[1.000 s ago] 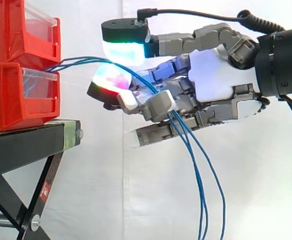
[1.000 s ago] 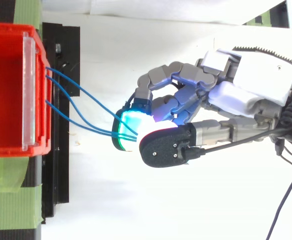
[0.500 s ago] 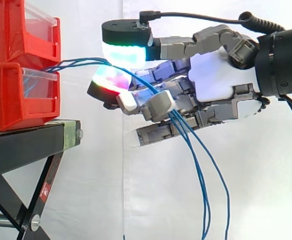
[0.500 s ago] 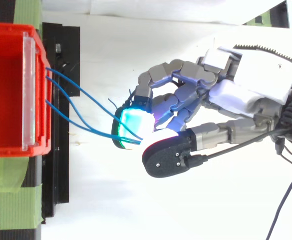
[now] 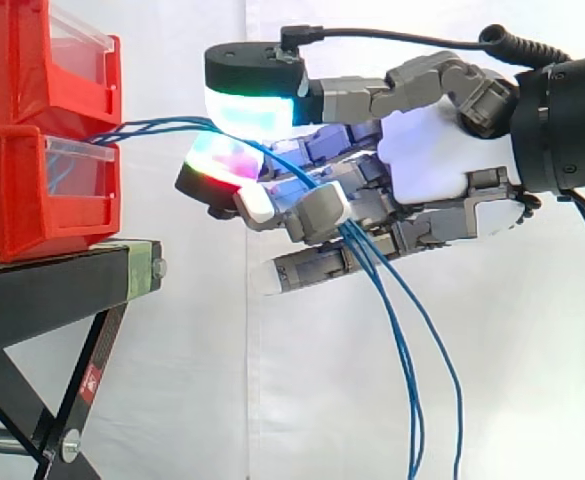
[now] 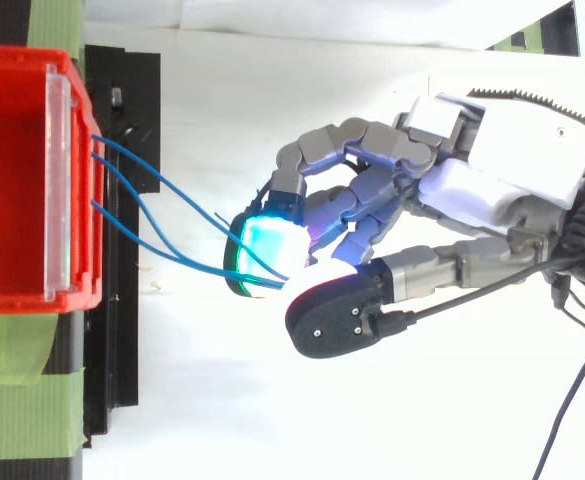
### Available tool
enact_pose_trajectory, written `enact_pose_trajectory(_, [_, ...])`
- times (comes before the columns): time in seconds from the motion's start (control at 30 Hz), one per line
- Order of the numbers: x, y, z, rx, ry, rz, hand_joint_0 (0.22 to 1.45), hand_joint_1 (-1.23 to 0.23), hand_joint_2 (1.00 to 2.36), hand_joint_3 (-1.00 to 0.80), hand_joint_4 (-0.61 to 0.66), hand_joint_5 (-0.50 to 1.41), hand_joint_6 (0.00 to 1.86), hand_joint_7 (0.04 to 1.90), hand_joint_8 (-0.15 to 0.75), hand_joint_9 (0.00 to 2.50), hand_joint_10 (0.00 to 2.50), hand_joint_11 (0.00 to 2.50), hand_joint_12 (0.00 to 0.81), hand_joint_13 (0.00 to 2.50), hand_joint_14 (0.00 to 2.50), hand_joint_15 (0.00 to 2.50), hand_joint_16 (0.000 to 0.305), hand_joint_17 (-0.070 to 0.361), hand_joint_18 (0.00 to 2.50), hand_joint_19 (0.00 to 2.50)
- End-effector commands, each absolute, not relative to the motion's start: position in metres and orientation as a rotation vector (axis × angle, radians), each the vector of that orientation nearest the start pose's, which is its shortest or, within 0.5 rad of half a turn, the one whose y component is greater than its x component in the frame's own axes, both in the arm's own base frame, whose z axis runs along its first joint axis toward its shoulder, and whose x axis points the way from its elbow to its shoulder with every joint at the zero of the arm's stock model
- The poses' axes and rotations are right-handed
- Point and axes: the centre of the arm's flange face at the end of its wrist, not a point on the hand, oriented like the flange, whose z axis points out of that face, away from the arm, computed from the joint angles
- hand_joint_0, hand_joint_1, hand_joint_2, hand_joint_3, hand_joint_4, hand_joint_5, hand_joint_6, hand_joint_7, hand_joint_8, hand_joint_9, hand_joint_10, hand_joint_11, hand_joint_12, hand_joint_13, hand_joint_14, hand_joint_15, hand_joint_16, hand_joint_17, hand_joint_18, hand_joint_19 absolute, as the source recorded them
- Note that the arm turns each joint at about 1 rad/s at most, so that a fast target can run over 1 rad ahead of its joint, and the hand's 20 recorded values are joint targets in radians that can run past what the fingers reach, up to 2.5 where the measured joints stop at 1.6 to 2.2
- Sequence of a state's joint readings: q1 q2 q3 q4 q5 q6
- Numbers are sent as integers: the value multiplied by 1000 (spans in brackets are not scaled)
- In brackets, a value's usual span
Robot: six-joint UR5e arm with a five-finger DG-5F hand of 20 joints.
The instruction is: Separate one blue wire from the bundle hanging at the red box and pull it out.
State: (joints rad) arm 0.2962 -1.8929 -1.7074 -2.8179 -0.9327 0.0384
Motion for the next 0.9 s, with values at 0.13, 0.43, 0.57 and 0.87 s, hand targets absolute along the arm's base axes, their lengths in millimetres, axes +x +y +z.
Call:
enact_pose_trajectory(0.13, [584,-23,282,1417,1041,879,728,-905,1011,-393,251,-248,866,1023,309,796,20,1029,332,1296,18,1401,55,124,537,308])
enact_pose_trajectory(0.43, [584,-23,283,1417,1040,880,599,-680,1011,-383,251,-236,852,1024,329,867,20,1017,330,1319,15,1410,57,129,518,378])
enact_pose_trajectory(0.57, [584,-23,282,1417,1041,879,626,-694,1015,-335,244,-233,861,1022,331,880,21,1024,327,1322,15,1401,57,128,527,374])
enact_pose_trajectory(0.87, [584,-23,282,1417,1041,879,644,-761,1030,-99,181,-227,883,1014,332,937,21,1064,325,1359,15,1424,54,122,562,392])
